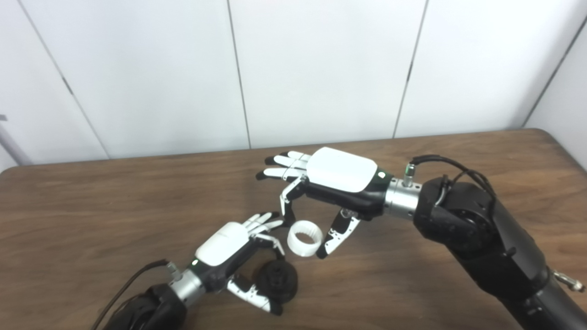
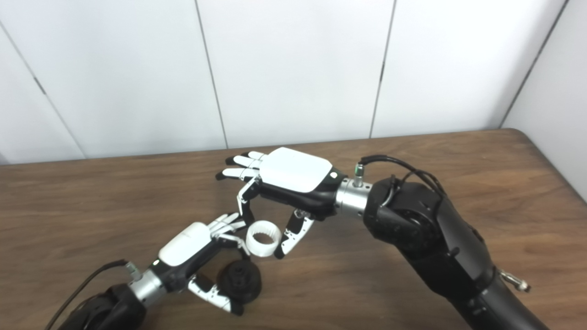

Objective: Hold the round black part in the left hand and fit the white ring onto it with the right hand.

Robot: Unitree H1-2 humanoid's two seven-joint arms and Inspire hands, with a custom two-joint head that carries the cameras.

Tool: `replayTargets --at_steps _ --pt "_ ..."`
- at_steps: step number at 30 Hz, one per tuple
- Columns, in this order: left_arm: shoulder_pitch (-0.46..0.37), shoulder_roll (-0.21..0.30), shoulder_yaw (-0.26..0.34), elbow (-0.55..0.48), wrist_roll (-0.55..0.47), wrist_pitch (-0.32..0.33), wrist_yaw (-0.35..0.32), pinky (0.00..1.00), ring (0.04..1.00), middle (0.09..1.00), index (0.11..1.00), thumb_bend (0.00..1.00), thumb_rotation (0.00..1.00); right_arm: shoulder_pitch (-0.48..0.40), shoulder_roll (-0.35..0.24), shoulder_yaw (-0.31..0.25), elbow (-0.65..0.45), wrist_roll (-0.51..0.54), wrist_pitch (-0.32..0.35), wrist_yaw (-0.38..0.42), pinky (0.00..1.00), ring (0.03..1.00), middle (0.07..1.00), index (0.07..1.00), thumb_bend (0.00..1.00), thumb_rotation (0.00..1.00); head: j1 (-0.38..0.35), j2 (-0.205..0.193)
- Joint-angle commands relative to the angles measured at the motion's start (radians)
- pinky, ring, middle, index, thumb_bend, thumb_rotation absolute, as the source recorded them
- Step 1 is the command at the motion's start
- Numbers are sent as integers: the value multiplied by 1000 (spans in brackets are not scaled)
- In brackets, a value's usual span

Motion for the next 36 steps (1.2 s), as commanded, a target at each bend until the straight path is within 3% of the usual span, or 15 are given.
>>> replayTargets --at_steps 1,20,36 --pt "-6 -4 -11 -8 39 9 -40 1000 1000 928 481 525 65 -37 11 -4 -38 17 -27 -8 1000 1000 946 484 524 148 2 3" --pt "2 -18 -2 -84 38 63 -106 1000 1000 942 482 525 67 17 55 13 8 -22 -128 -44 1000 1000 943 484 525 147 26 19" --pt "19 -27 10 -165 27 99 -155 1000 1000 946 483 525 65 32 52 13 54 -21 -140 -34 1000 1000 952 485 523 147 45 35"
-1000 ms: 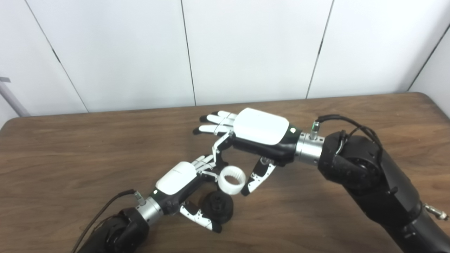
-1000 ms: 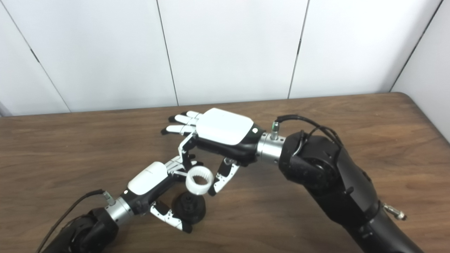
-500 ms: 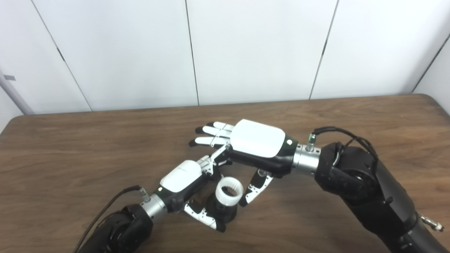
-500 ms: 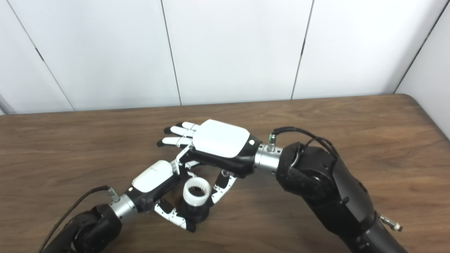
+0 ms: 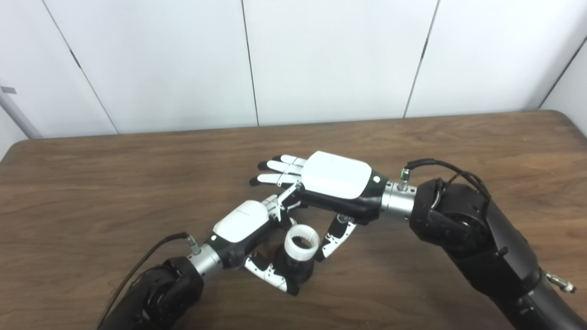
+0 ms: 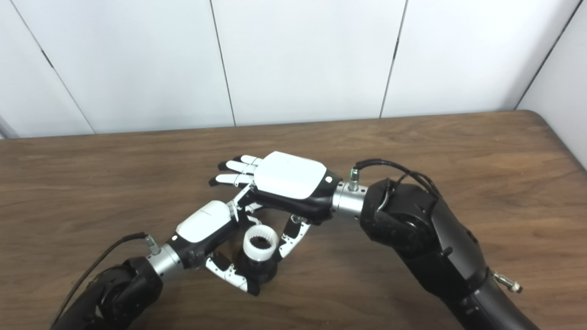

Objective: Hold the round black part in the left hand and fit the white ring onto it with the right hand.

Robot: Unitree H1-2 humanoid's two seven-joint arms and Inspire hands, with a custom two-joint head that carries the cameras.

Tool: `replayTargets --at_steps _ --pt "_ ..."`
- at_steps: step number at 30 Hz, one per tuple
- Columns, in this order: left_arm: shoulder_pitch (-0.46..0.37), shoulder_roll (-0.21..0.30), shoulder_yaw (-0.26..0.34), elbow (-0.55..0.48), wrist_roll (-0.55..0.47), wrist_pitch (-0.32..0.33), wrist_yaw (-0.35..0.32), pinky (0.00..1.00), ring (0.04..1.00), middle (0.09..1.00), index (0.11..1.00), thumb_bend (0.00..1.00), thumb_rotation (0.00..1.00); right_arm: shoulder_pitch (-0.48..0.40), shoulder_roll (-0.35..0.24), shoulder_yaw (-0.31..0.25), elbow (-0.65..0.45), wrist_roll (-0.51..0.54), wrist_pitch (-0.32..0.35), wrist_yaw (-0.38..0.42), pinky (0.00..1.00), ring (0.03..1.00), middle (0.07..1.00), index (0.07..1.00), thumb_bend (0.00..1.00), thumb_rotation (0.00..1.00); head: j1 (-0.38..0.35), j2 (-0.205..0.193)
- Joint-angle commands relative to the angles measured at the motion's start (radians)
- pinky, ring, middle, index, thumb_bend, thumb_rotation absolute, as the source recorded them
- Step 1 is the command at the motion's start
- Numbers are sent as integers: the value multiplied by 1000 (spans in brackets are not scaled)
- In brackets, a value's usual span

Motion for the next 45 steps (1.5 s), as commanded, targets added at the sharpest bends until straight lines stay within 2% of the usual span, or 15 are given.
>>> replayTargets --at_steps 1,18,22,31,45 --pt "-1 -3 -2 -39 -2 1 -28 1000 1000 944 482 525 65 -28 0 -10 -2 15 -26 -24 1000 1000 953 485 522 147 6 4" --pt "-9 -13 22 -74 -22 -3 -78 1000 1000 954 482 524 63 -18 7 -5 3 24 -24 -25 1000 1000 943 484 523 147 11 30" --pt "-13 -14 30 -63 -22 -22 -69 1000 1000 962 482 524 64 -12 11 -4 -4 32 -17 -21 1000 1000 937 484 522 147 8 33" --pt "-15 -18 43 -74 -20 -4 -89 1000 1000 965 483 524 64 -5 5 -6 -15 40 -21 -14 1000 1000 934 484 523 146 8 54" --pt "-11 0 43 -49 19 -25 -85 1000 1000 926 481 525 63 -6 -1 -22 -39 80 4 7 1000 1000 930 484 523 145 -7 82"
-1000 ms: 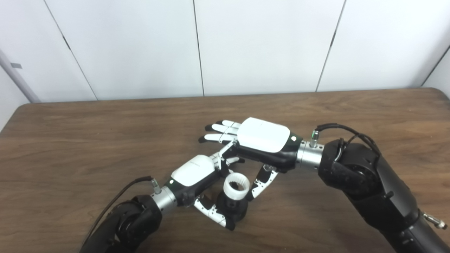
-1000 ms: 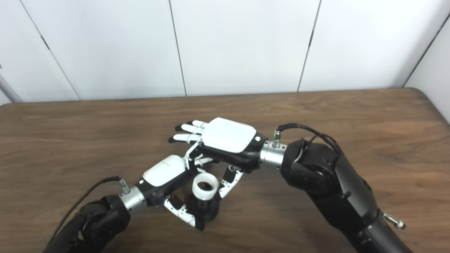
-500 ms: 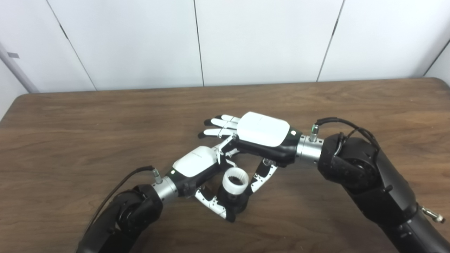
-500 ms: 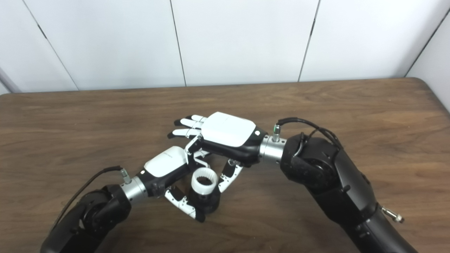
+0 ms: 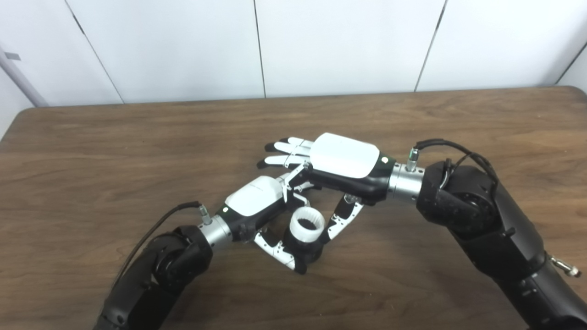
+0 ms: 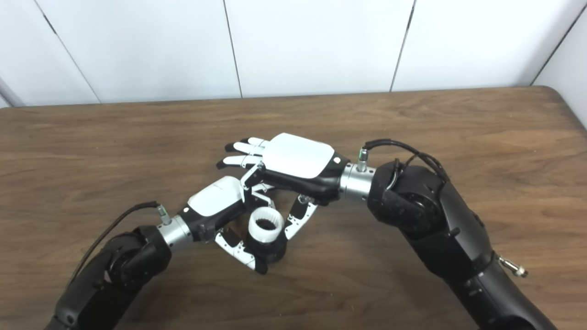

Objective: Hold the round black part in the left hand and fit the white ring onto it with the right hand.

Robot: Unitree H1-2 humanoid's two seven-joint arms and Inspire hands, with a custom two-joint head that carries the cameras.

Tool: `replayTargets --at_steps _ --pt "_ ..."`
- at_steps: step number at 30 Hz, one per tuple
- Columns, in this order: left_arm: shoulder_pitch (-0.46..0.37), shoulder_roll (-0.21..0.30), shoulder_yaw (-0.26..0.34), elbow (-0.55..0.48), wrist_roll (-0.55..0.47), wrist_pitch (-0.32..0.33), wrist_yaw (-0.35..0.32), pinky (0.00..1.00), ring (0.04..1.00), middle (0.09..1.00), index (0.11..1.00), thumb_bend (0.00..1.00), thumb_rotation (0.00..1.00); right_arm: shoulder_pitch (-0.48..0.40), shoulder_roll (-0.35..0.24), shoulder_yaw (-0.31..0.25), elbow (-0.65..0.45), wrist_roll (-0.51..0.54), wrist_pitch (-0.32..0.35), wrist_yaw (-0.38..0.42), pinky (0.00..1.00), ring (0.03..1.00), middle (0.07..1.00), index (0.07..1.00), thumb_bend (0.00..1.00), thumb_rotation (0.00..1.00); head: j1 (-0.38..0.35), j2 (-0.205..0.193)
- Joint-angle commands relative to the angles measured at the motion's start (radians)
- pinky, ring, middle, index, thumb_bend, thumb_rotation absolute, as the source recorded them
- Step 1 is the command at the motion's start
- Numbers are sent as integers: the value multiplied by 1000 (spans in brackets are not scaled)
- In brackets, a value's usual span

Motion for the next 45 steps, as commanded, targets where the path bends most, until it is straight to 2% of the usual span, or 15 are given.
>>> replayTargets --at_steps 1,12,21,38,45 --pt "-15 18 12 -11 9 -16 11 1000 1000 926 481 525 63 -32 -10 -18 -44 24 2 -6 1000 1000 929 484 523 145 3 6" --pt "-17 14 13 -50 -6 6 -19 1000 1000 947 481 525 64 -22 -16 -17 -31 33 0 1 1000 1000 934 484 523 144 9 26" --pt "-17 7 20 -52 -3 15 -32 1000 1000 945 481 525 64 -10 -14 -17 10 0 -37 -28 1000 1000 928 484 523 143 20 17" --pt "-16 0 21 -54 -13 24 -39 1000 1000 960 481 525 63 -41 -15 12 5 -60 -67 -9 1000 1000 932 485 525 144 37 22" --pt "-17 1 14 -51 -12 20 -41 1000 1000 954 482 525 62 -37 -6 22 15 -74 -110 -38 1000 1000 935 484 525 147 42 18"
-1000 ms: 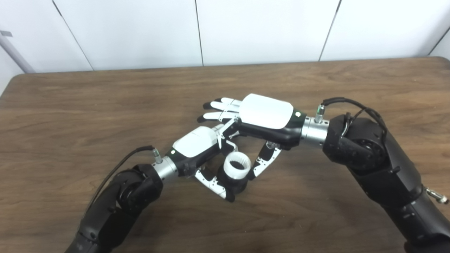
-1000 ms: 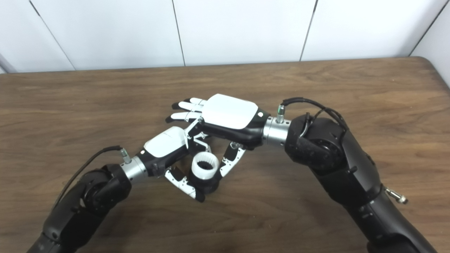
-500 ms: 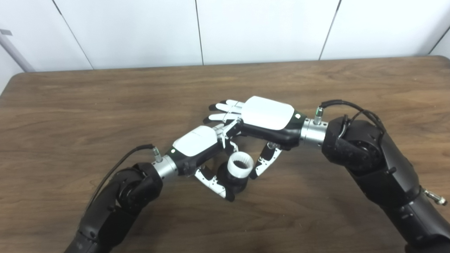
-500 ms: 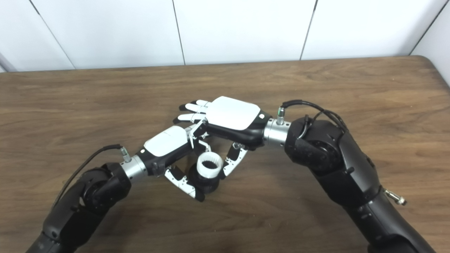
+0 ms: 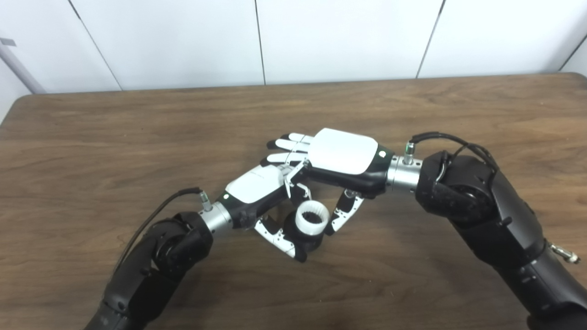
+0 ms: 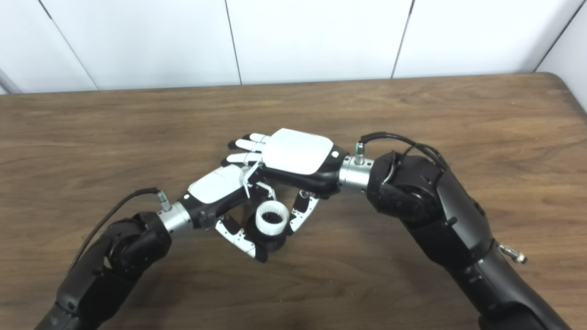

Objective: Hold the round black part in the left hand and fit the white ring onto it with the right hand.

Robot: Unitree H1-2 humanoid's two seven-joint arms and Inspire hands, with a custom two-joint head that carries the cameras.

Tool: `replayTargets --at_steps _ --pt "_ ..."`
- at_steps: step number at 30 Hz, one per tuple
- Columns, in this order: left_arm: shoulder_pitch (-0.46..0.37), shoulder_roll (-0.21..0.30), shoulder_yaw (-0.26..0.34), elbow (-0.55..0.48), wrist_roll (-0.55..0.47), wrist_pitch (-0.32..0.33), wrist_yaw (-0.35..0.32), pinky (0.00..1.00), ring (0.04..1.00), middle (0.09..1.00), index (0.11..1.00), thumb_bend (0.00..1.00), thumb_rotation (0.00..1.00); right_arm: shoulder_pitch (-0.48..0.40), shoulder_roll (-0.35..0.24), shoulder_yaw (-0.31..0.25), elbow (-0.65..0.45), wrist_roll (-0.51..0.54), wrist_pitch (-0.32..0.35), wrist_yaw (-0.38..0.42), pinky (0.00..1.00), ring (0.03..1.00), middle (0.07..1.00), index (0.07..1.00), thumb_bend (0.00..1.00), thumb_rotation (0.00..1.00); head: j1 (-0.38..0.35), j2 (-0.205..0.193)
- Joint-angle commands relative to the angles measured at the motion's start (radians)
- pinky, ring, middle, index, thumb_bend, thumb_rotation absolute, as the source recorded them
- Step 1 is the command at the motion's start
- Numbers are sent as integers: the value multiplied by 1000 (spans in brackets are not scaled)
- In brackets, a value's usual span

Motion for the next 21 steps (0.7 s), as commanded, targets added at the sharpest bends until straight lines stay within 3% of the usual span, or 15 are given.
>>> replayTargets --at_steps 1,11,21 --pt "-18 3 6 -22 -1 -15 12 1000 1000 947 483 525 62 -36 7 -8 -6 0 -46 -46 1000 1000 933 484 525 147 3 -1" --pt "-17 -3 6 -20 15 -28 28 1000 1000 926 482 524 63 -31 22 -1 10 -23 -89 -75 1000 1000 943 483 525 147 13 -8" --pt "-9 -4 1 -47 10 -6 -1 1000 1000 940 483 525 61 -35 34 1 24 -48 -116 -104 1000 1000 933 483 525 148 19 -23"
